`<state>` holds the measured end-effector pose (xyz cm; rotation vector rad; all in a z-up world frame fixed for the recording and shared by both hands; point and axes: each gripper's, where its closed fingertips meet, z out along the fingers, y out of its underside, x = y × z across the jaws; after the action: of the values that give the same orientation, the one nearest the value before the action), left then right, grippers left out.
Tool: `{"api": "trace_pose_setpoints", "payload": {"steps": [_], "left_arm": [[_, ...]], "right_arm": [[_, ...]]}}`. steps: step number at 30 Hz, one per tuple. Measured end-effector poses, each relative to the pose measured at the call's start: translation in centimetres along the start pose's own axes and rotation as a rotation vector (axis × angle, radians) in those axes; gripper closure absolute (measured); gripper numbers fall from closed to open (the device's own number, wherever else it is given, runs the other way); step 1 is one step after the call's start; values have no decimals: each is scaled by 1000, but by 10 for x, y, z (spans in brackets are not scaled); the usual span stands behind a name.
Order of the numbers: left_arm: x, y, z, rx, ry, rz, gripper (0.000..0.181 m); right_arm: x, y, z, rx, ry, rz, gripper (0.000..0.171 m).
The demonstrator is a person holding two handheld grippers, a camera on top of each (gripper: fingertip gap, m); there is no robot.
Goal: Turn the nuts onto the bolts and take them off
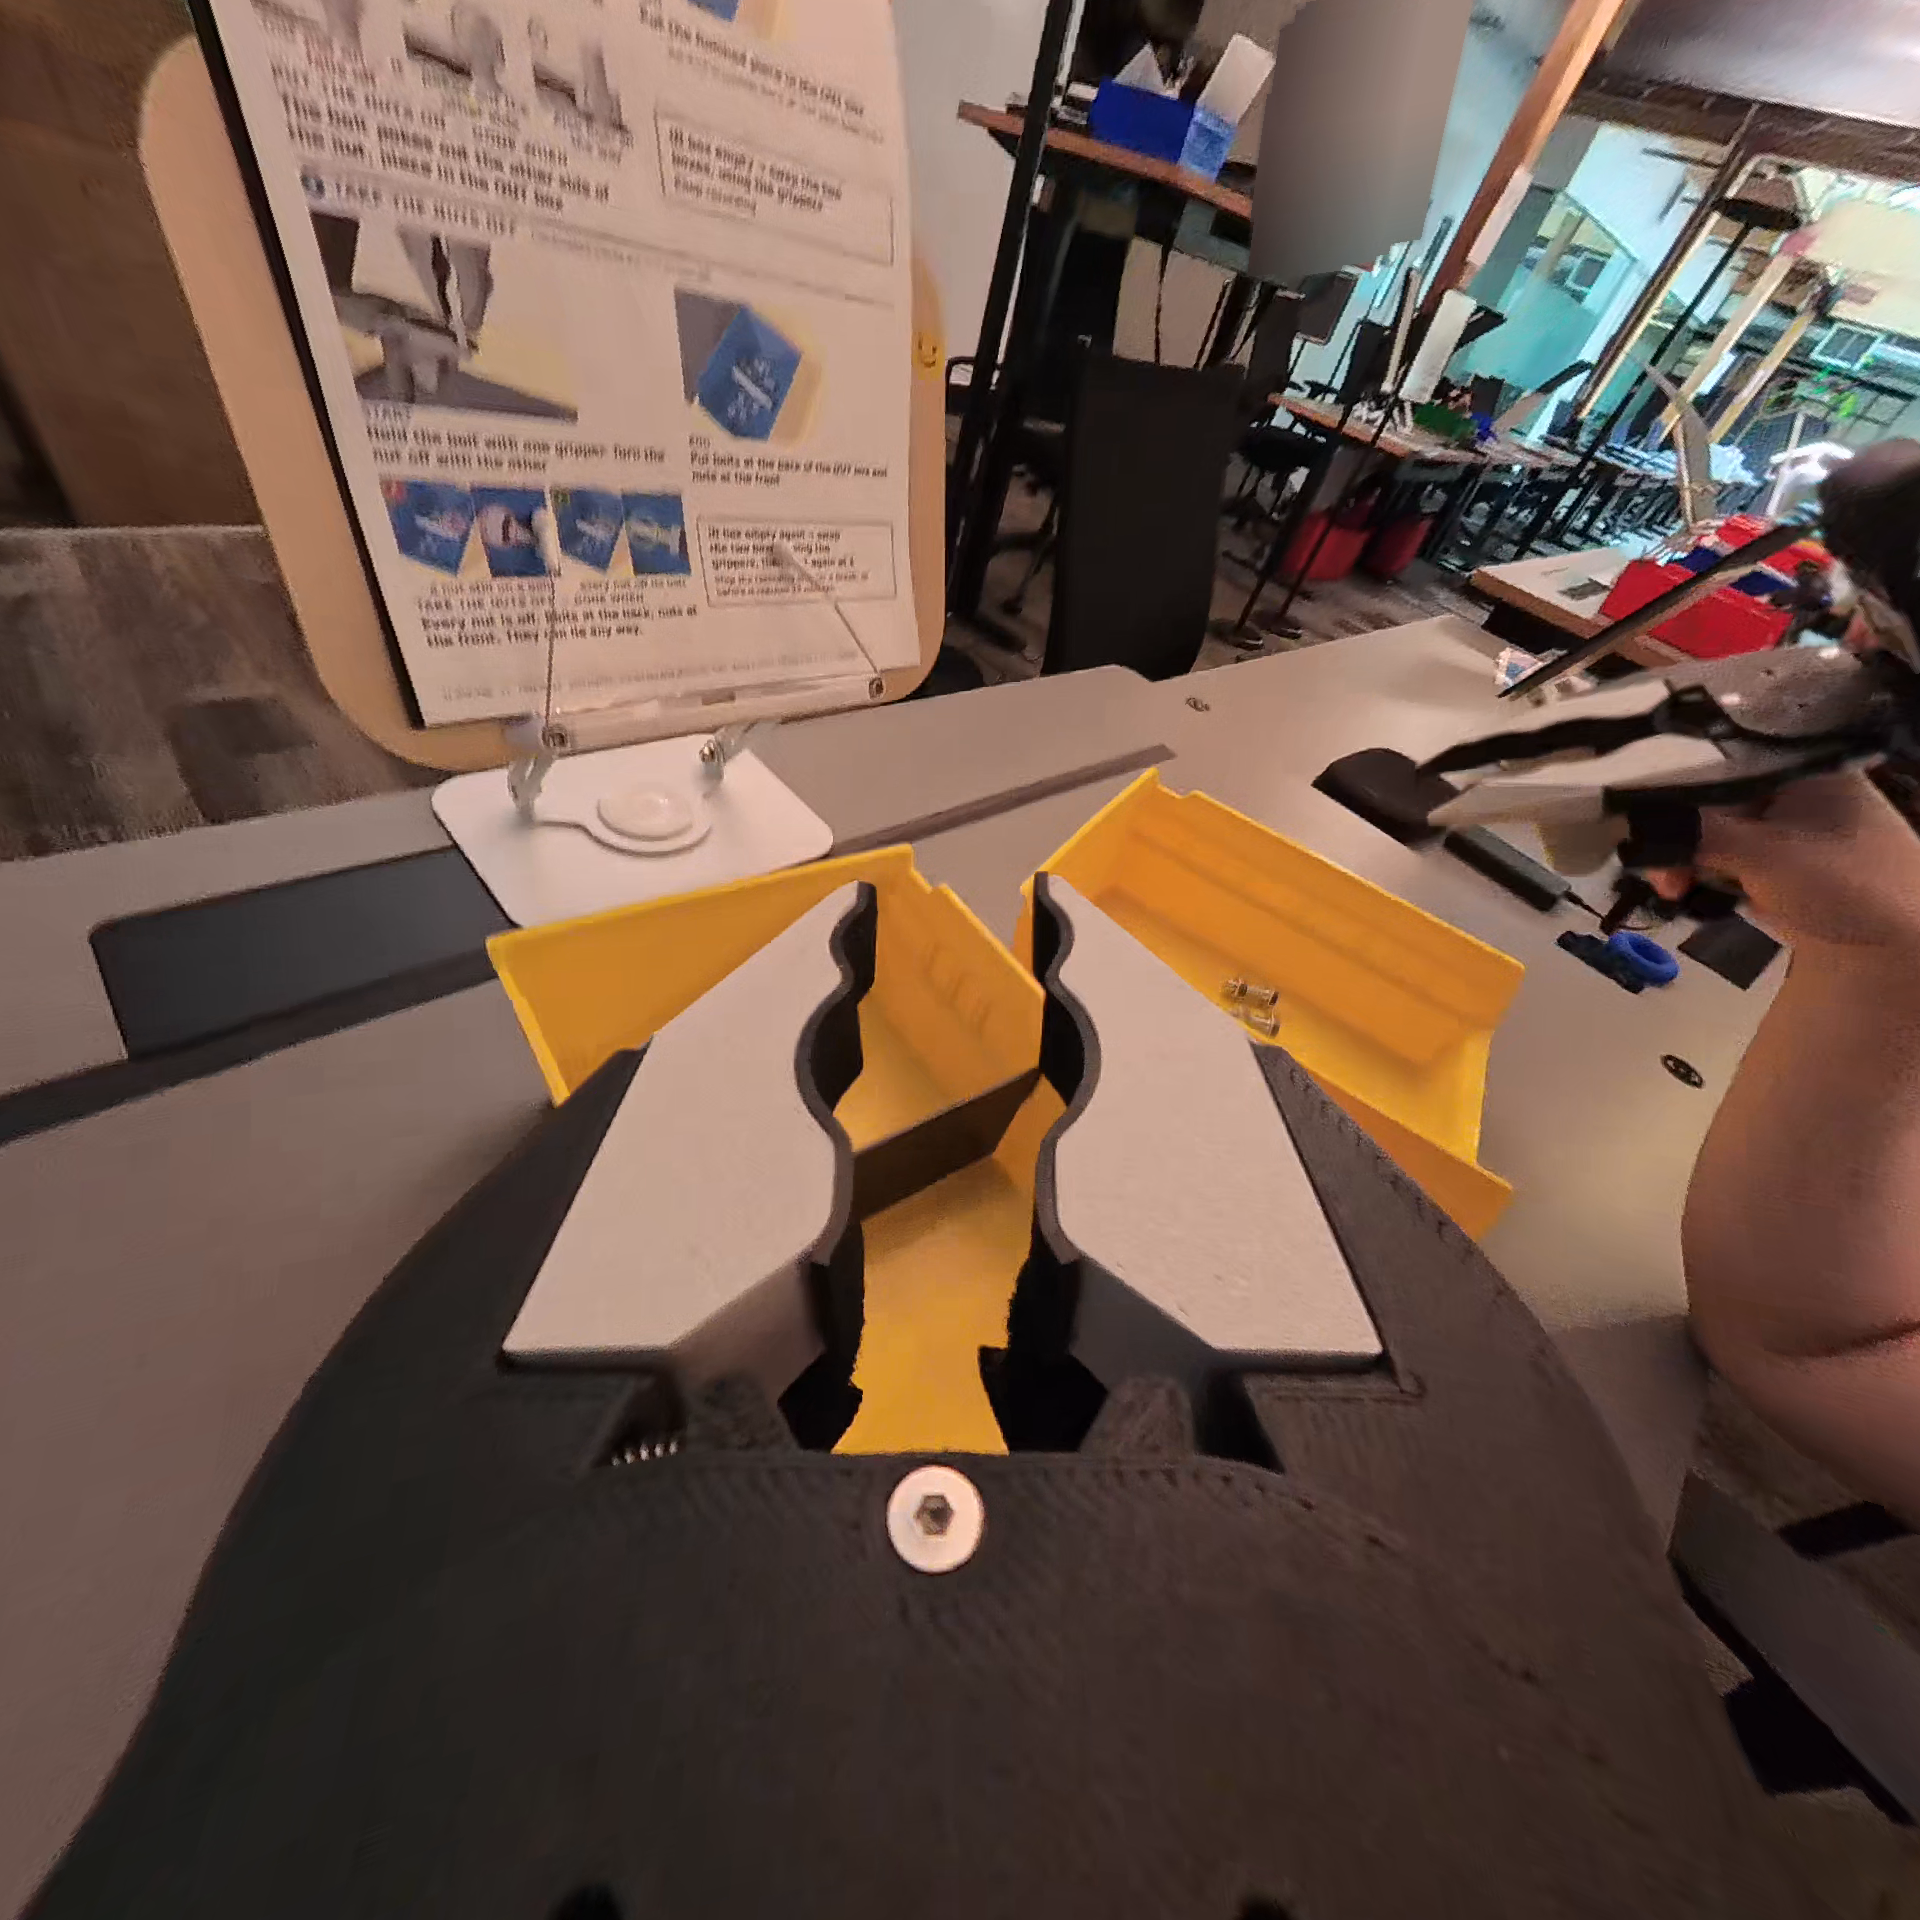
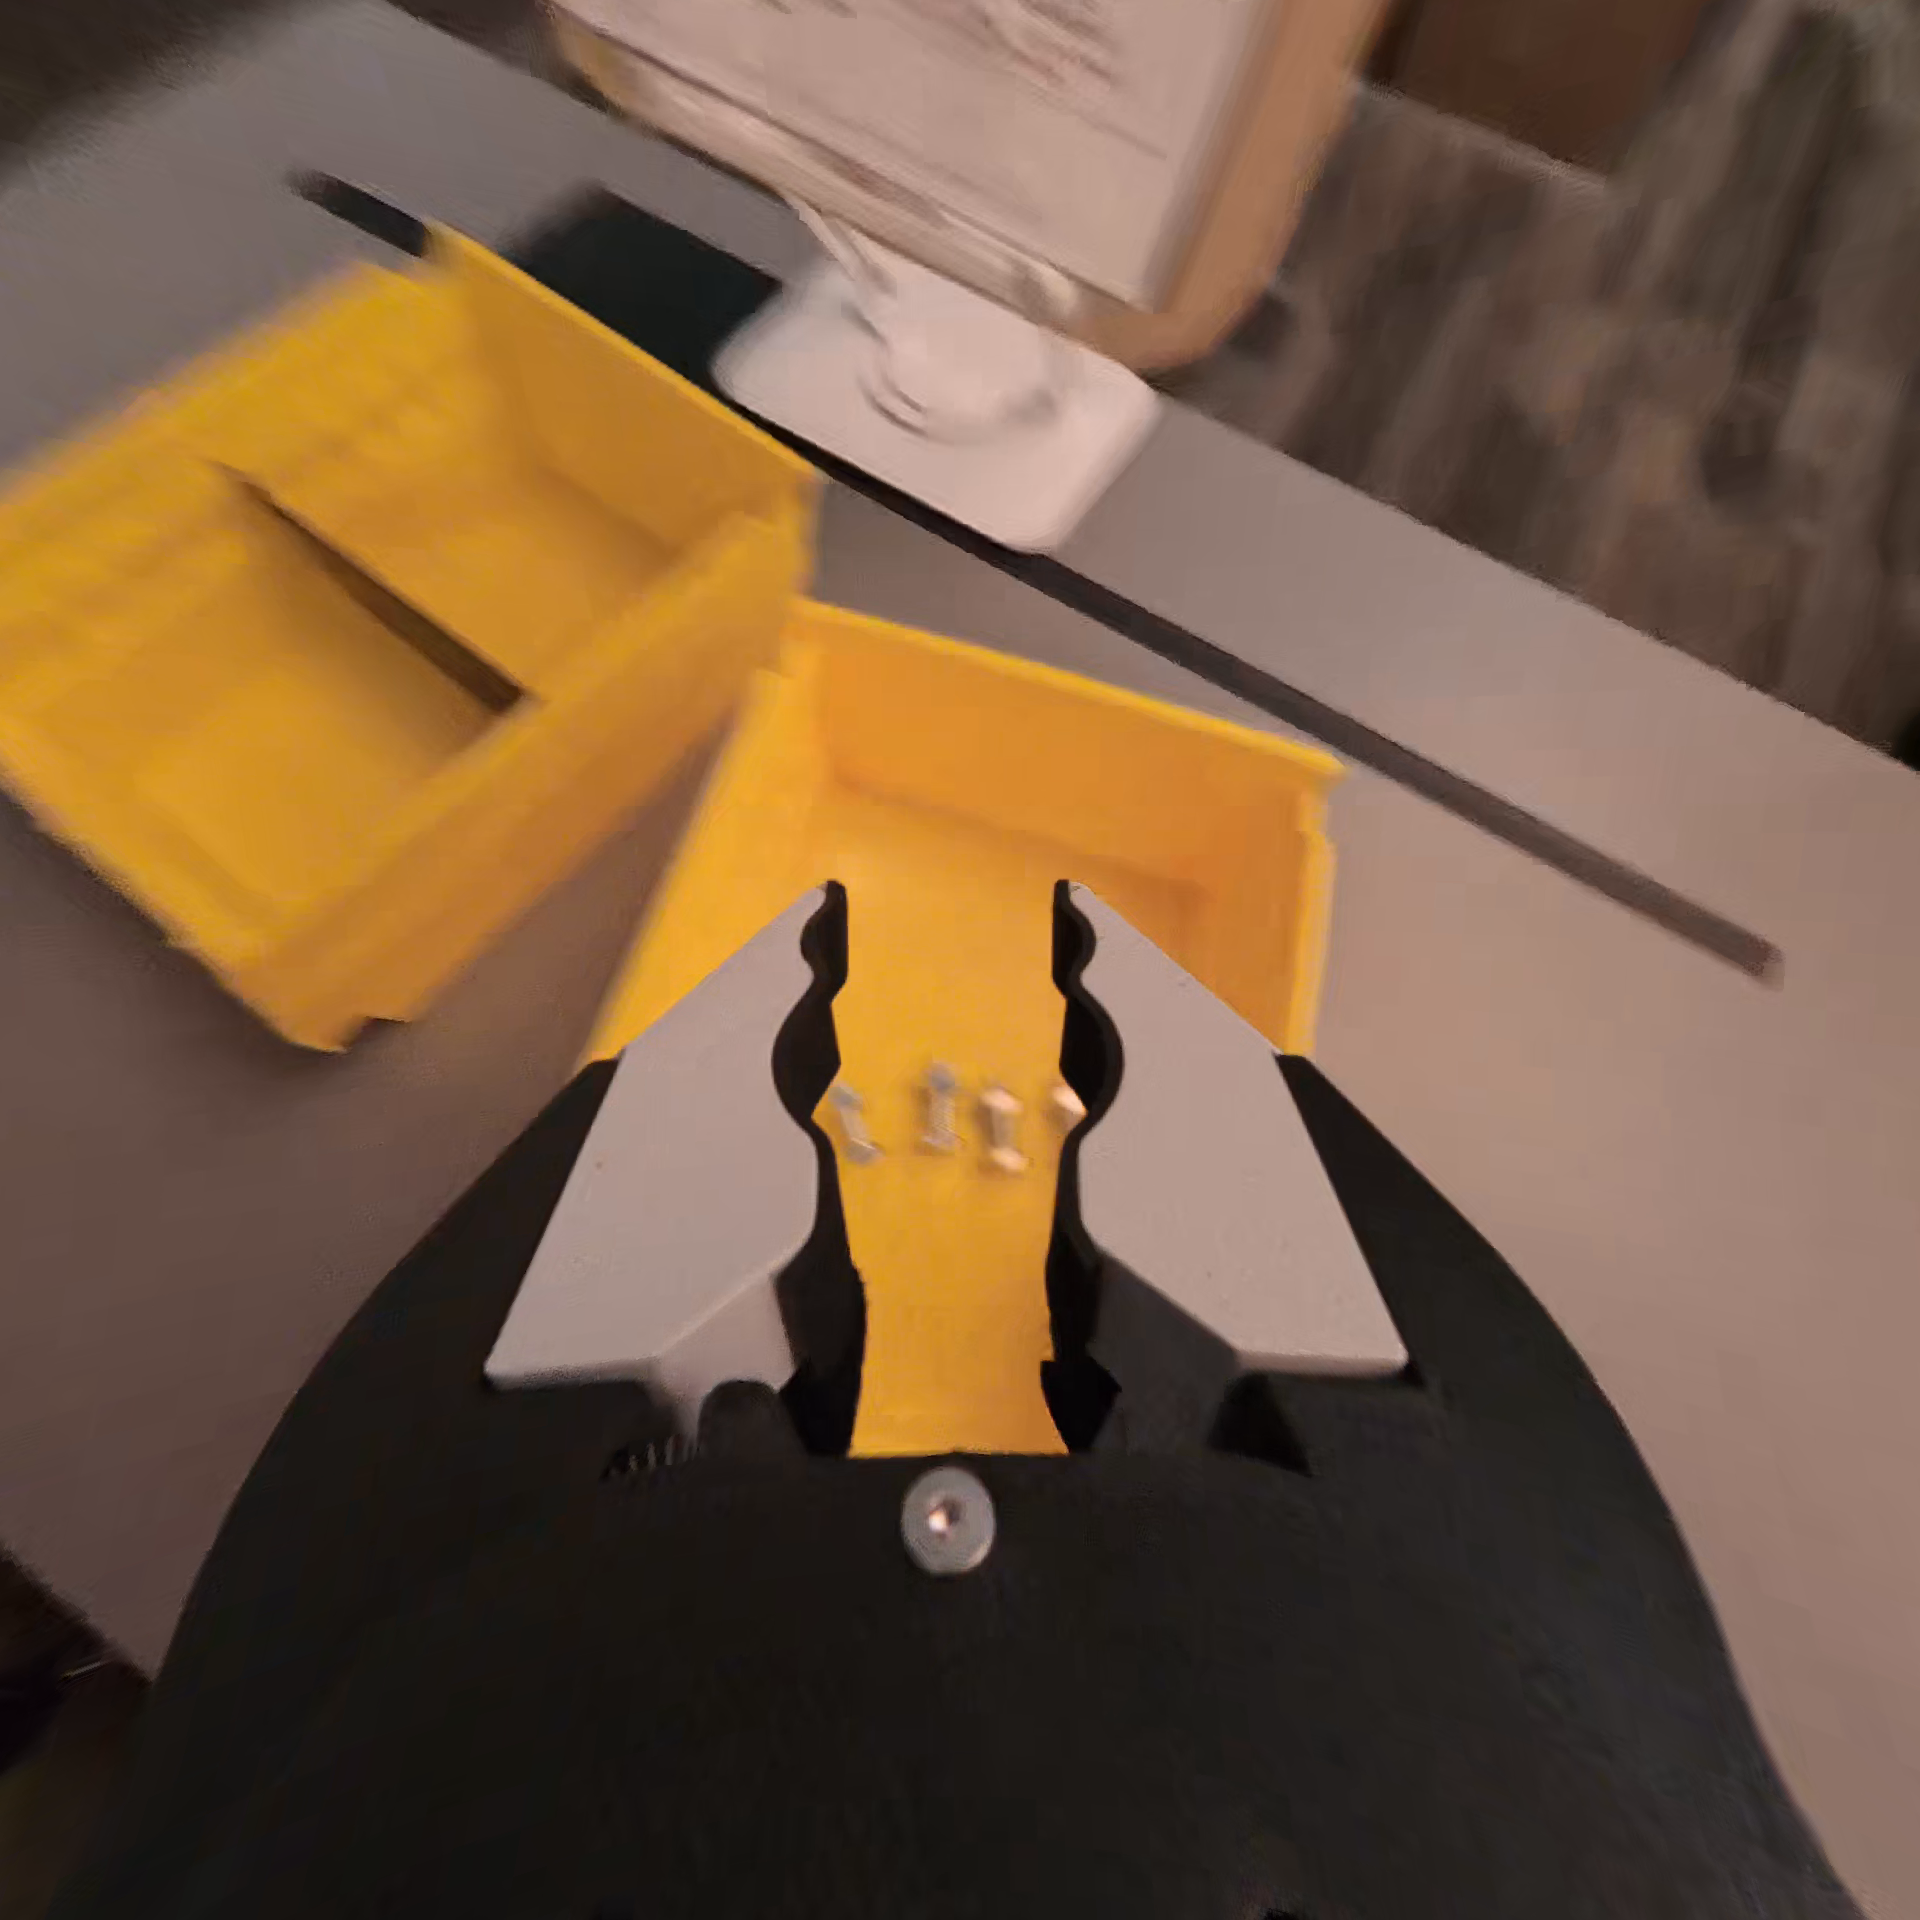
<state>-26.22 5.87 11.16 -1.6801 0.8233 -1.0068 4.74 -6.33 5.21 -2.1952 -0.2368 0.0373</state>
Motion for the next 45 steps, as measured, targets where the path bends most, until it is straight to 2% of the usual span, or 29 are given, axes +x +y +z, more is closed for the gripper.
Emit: {"api": "trace_pose_setpoints", "payload": {"steps": [1,4,8,12,17,19,21,24,25,26,27,34,37,41,45], "left_arm": [[0,-6,0,9,7,9,153],[-1,-26,-2,66,13,39,153],[-4,-28,1,76,35,32,146],[3,-30,-1,82,97,13,146],[-1,-14,5,-14,23,91,142],[-4,-7,8,-54,-18,132,140],[-4,-9,9,-48,-47,149,141],[5,-6,9,-65,-31,165,141],[7,-3,9,-80,-27,173,141],[8,-2,8,-88,-28,179,141],[8,-2,6,-90,-32,182,141],[10,-5,-9,-82,-41,182,143],[7,-9,-22,-74,-59,186,147],[-12,-23,-60,5,-128,130,145],[-33,-44,-112,157,-216,50,138]], "right_arm": [[-28,-9,1,39,-76,-17,132],[-105,-17,20,64,-257,-41,132],[-157,-2,67,-65,-269,12,124],[-169,7,114,-204,-183,106,117],[-162,37,154,-469,-68,297,108],[-153,56,161,-596,27,292,111],[-159,52,172,-597,-7,389,119],[-162,72,185,-724,20,421,124],[-165,81,188,-772,16,421,129],[-173,82,193,-786,-23,440,147],[-174,80,194,-780,-19,450,158],[-174,70,191,-821,-39,456,164],[-182,61,187,-868,-78,382,166],[-194,42,183,-907,-157,304,167],[-179,6,163,-861,-161,216,167]]}}
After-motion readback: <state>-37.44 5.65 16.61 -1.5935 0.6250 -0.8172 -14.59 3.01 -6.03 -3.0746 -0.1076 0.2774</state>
